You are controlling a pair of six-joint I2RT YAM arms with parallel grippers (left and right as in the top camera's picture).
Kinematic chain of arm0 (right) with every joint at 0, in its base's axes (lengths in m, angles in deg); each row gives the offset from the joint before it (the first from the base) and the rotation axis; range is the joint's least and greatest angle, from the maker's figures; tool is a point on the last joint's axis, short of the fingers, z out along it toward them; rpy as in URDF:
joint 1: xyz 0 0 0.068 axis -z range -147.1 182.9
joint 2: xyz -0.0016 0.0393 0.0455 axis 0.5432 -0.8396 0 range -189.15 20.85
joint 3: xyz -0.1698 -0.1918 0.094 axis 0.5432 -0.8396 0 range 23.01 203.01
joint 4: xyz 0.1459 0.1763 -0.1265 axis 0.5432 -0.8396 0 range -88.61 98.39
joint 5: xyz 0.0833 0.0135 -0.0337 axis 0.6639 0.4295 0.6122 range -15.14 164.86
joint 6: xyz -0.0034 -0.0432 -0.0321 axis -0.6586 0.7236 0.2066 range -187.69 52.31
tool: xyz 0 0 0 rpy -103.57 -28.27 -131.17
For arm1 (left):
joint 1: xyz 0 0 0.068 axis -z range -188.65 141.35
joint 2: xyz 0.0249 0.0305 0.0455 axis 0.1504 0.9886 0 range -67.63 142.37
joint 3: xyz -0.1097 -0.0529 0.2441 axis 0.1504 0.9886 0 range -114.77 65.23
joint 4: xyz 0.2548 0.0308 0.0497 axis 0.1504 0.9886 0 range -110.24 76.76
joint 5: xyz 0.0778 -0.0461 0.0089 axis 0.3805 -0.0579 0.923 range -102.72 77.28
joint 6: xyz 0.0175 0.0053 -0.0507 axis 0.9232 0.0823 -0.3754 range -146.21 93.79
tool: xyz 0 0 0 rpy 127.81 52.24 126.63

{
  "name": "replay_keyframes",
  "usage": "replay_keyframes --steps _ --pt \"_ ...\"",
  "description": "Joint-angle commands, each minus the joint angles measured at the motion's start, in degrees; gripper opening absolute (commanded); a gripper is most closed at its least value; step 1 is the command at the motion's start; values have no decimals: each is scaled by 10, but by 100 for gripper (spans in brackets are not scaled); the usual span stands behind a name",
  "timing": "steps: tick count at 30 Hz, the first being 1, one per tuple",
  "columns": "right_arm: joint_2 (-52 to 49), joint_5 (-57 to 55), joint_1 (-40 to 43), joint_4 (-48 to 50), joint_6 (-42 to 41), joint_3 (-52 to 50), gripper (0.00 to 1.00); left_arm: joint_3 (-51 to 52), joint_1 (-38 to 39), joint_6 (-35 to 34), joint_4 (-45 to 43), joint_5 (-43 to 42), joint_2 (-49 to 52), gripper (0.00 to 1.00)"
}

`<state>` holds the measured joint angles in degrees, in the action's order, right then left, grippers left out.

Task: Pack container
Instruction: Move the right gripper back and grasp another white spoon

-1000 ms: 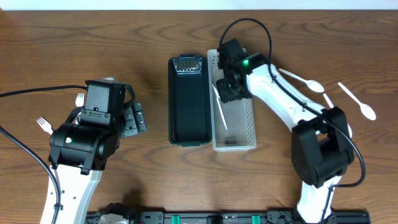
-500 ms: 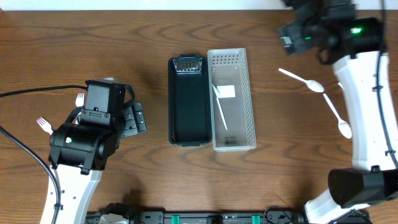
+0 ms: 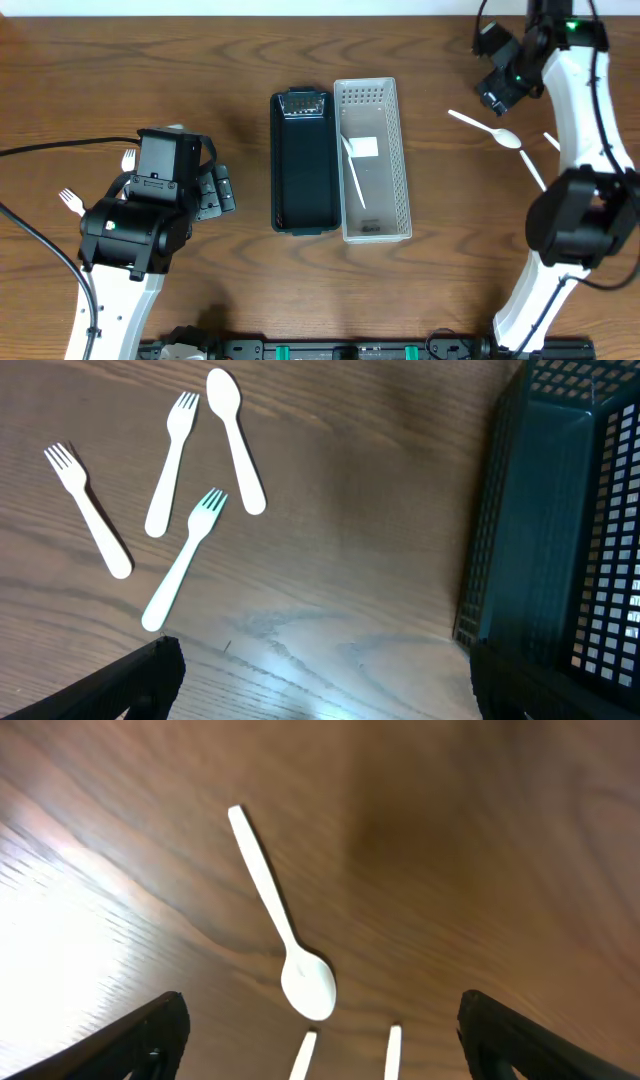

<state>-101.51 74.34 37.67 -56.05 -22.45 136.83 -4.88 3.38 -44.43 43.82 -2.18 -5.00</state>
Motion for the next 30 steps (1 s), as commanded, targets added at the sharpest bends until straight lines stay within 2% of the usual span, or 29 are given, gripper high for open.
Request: replay_keyframes --steps 1,15,30 --pt "-35 -16 6 -1 49 -2 85 -10 -1 -5 0 7 0 94" --pt "-124 1 43 -44 75 -2 81 -10 -1 -5 -15 7 0 94" --pt "-137 31 40 -11 69 -3 81 -10 -1 -5 -16 7 0 94"
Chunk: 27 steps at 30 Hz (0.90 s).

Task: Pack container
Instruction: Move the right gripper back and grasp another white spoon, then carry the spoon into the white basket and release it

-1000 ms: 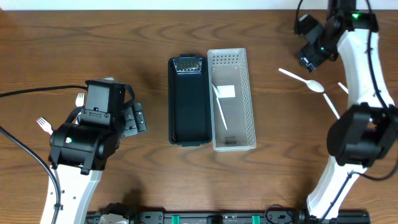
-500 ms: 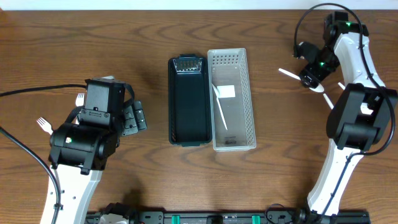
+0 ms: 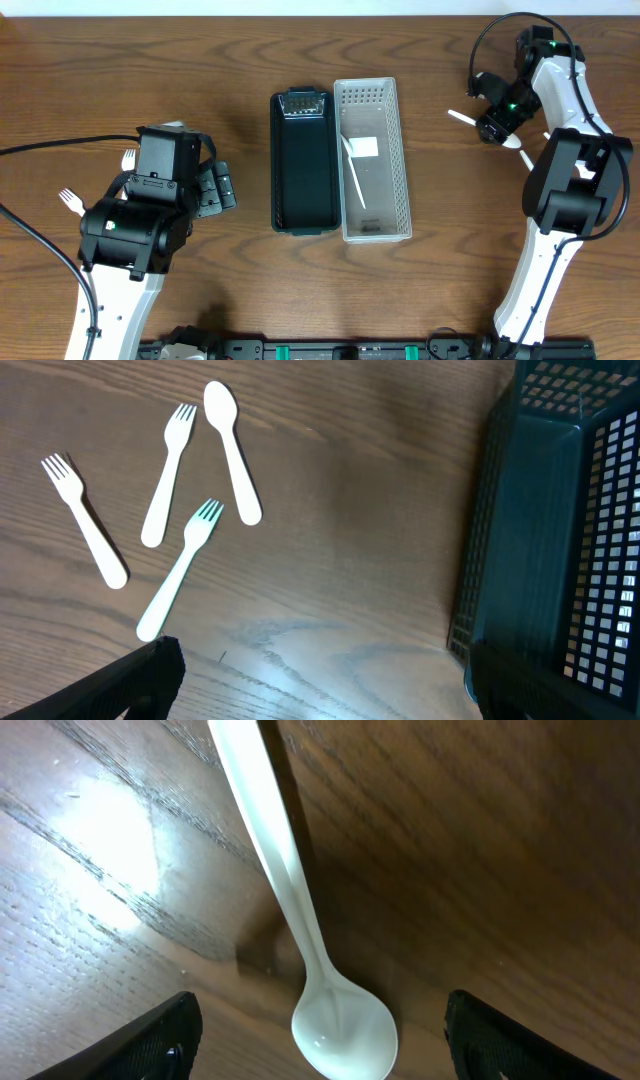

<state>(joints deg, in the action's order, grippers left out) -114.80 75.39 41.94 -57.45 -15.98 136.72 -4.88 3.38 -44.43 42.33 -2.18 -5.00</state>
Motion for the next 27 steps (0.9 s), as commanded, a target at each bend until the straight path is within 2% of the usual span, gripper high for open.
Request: replay_keyframes --steps 1,10,20,27 --pt "-4 24 -3 3 4 -2 81 -10 -1 -5 -1 7 0 94" --pt "-4 30 -9 3 5 -11 82 -10 -1 -5 -1 7 0 94" --pt "-4 30 -9 31 6 -79 80 -10 -1 -5 -1 7 0 94" --pt "-4 30 -14 35 6 -87 69 -10 -1 -5 -1 7 0 94"
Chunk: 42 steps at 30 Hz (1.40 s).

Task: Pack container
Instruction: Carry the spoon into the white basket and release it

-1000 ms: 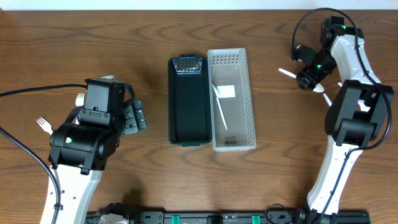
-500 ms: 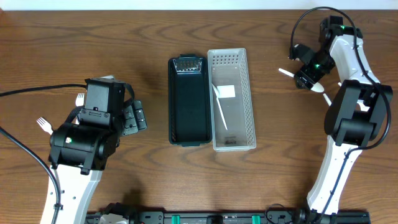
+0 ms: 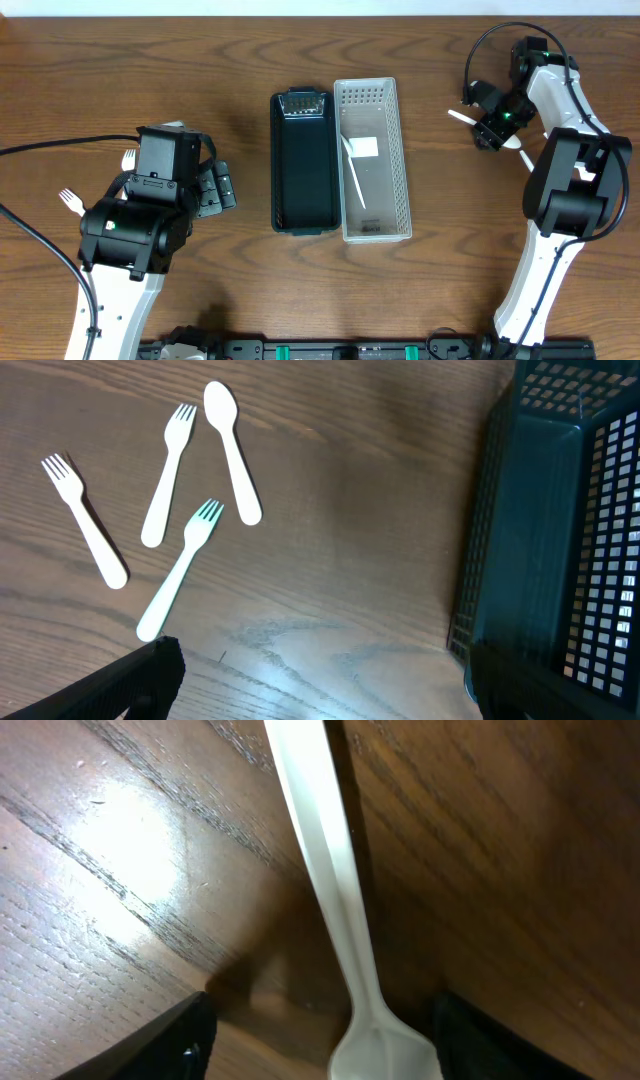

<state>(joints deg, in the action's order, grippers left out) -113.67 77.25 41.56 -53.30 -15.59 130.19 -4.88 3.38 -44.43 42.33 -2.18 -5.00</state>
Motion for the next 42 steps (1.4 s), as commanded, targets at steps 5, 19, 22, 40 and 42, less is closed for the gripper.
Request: replay_keyframes --steps 5,19,22,40,42 --pt "-16 11 -20 -4 2 -22 43 -10 -1 -5 -1 7 0 94" --pt "-16 11 -39 13 -74 -22 3 -10 -1 -5 -1 7 0 94" --pt "-12 11 -46 12 -110 -19 1 -10 -1 -5 -1 7 0 94" --pt "166 24 -159 -56 -556 174 1 -10 -1 -5 -1 7 0 94" --pt "175 24 -181 -62 -633 174 1 -10 -1 -5 -1 7 0 94"
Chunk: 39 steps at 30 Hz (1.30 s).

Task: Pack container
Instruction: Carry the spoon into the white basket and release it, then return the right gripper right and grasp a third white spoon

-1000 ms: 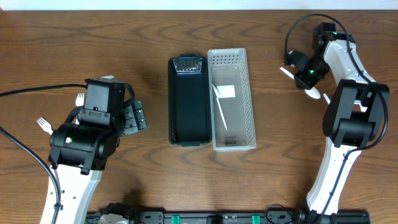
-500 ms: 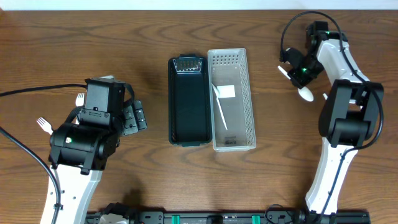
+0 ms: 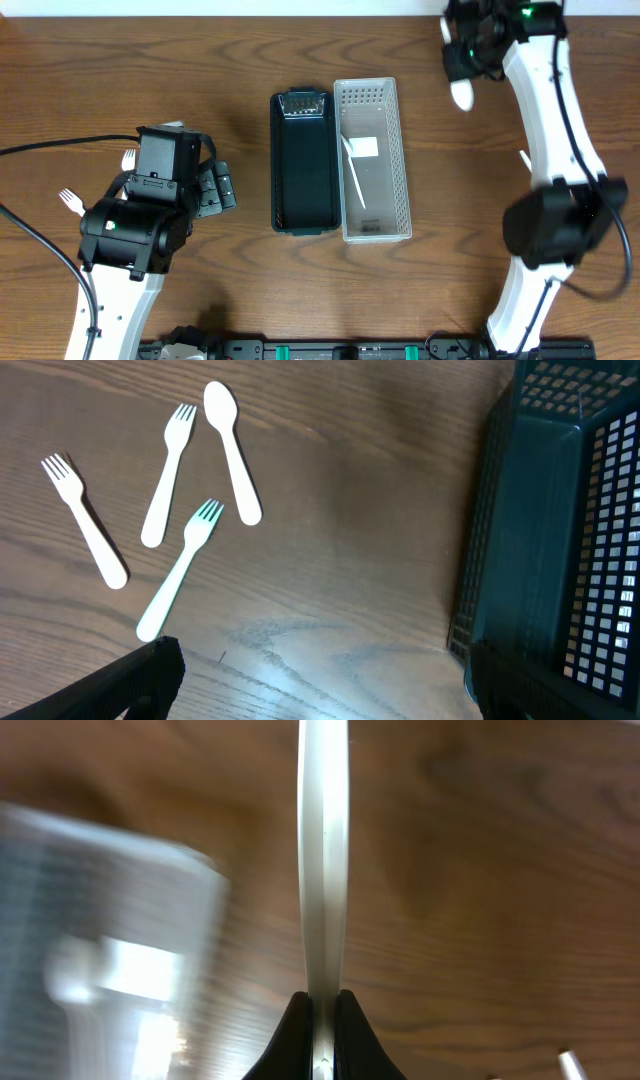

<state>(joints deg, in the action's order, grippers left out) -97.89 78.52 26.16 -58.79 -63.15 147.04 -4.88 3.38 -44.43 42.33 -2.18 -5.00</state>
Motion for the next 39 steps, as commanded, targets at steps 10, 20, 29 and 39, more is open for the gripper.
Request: replay_keyframes --steps 10,20,29,39 --pt "8 -36 -148 -29 -303 -72 1 -10 -1 -5 0 7 0 94" --pt "7 -40 -204 38 -300 -257 1 -10 -1 -5 0 7 0 94" --pt "10 -38 -214 62 -173 -231 40 -10 -1 -5 0 7 0 94" --pt "47 -155 -85 -128 -113 46 57 -10 -1 -5 8 7 0 94"
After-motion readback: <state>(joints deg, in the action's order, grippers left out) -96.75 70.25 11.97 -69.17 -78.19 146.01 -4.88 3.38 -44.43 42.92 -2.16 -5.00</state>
